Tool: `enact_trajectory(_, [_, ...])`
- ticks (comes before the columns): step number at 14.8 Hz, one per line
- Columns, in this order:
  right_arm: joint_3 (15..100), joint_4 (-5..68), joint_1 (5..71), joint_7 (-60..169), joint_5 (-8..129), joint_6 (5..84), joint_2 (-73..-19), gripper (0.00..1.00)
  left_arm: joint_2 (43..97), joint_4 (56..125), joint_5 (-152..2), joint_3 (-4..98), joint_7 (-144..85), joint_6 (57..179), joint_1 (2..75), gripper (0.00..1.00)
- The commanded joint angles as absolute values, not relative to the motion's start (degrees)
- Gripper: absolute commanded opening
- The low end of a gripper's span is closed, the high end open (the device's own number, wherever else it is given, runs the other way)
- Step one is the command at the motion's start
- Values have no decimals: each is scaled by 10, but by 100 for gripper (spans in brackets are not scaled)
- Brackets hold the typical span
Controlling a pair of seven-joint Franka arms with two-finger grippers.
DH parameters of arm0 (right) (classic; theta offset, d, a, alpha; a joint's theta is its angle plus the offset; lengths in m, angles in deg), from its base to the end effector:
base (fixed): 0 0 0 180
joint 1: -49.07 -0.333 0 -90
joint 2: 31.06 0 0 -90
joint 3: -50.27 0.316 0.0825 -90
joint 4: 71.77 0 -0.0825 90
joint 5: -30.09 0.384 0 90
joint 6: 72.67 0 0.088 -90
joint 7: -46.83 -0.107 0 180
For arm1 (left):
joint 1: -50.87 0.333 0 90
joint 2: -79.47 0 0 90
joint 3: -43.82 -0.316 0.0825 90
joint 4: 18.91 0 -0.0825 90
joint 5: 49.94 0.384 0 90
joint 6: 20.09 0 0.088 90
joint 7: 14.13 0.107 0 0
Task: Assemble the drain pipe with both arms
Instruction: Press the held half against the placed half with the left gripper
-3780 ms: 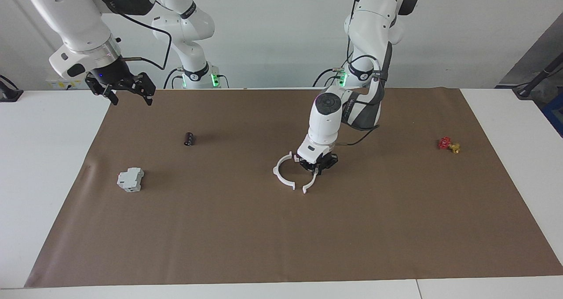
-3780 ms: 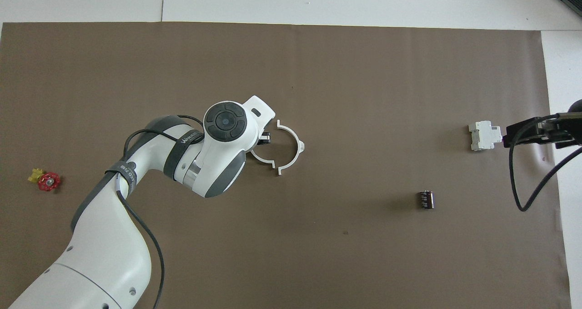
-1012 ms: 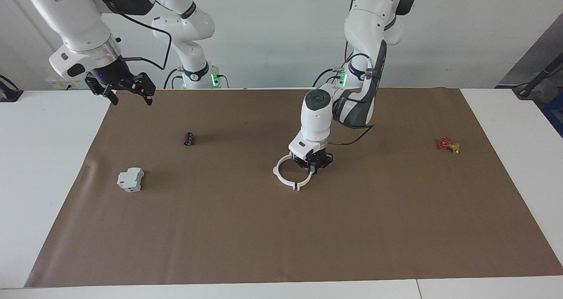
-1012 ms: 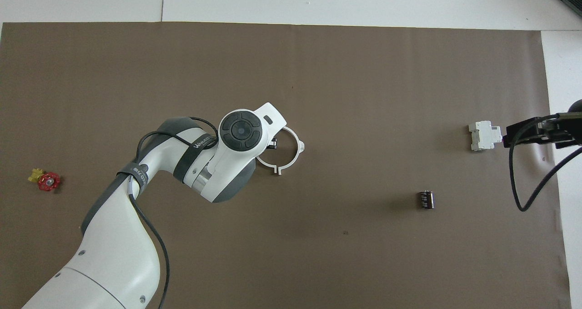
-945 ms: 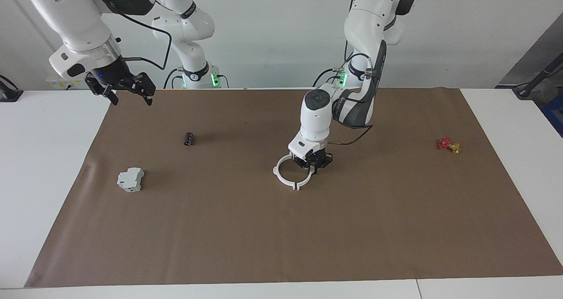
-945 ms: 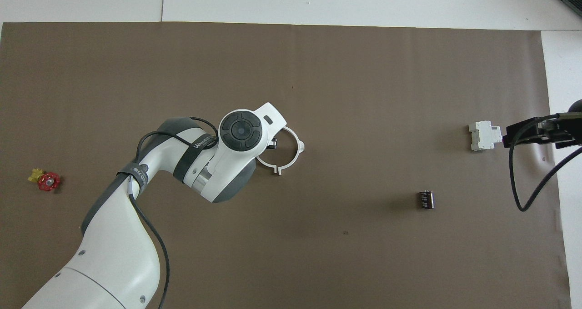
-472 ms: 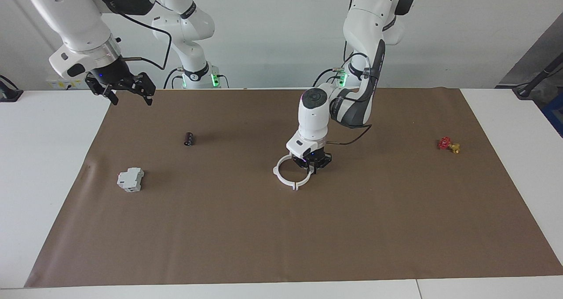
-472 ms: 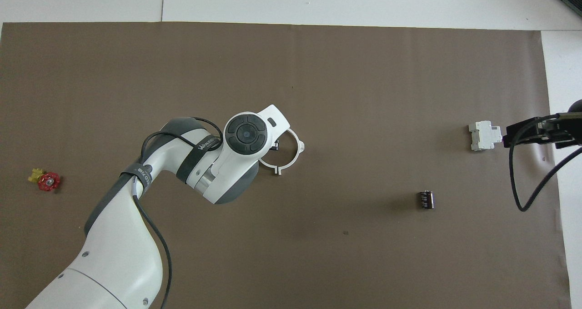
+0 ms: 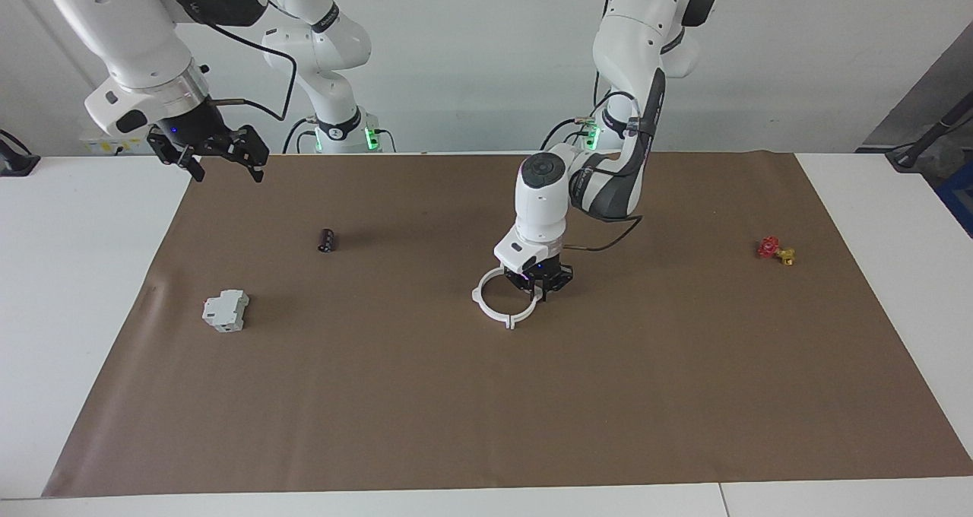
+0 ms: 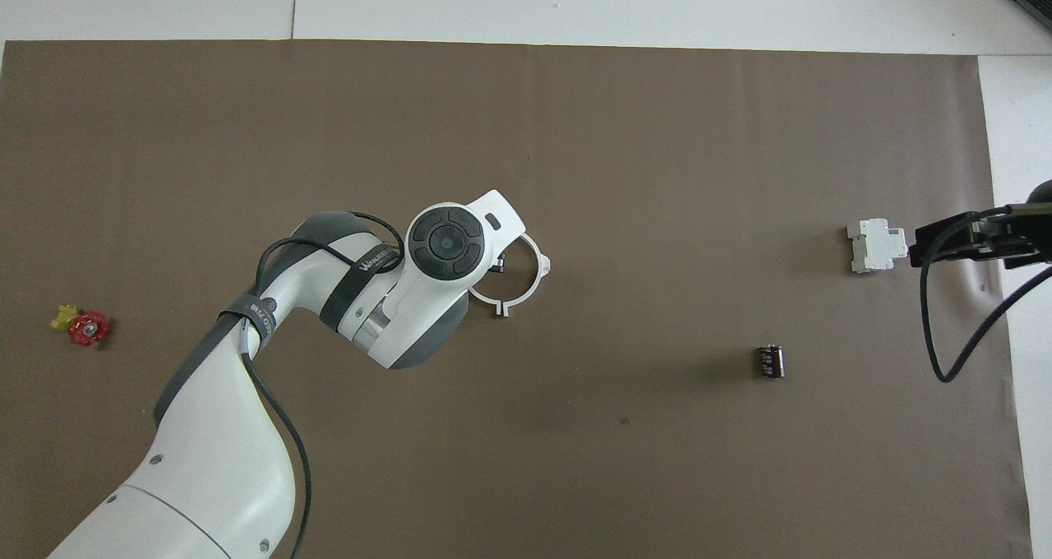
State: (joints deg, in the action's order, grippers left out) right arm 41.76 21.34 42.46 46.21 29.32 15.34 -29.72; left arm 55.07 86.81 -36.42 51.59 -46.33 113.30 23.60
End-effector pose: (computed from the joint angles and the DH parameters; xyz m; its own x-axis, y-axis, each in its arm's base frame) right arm 0.5419 -0.0204 0.6088 0.9969 -0.0441 -0.0657 -0.0435 -0.9990 0.0107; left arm 0.5354 -0.3631 0.3030 0.9744 -0.1947 0.1128 -0.1868 -0.9794 -0.0763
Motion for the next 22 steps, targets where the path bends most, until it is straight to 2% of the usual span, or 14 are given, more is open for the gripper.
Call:
enact_trajectory(1, [421,220,430,474,305,150,-287,100,527,866,-351,509,-460,1139,220,0])
enact_trajectory(6, [421,220,430,474,305,150,-287,100,527,866,-352,509,-461,1140,220,0])
enact_trajectory(7, [421,221,430,475,305,150,-287,100,527,866,-352,509,-461,1140,220,4])
enact_trajectory(9, [421,220,431,474,305,150,-287,100,527,865,-352,509,-462,1140,220,52])
enact_trajectory(13, [421,220,431,475,305,150,-287,100,527,863,-353,509,-464,1140,220,93])
enact_trajectory(16, [421,220,431,475,305,150,-287,100,527,863,-353,509,-465,1139,221,99])
enact_trajectory(22, [421,220,431,474,305,150,-287,100,530,841,-357,510,-466,1125,227,100])
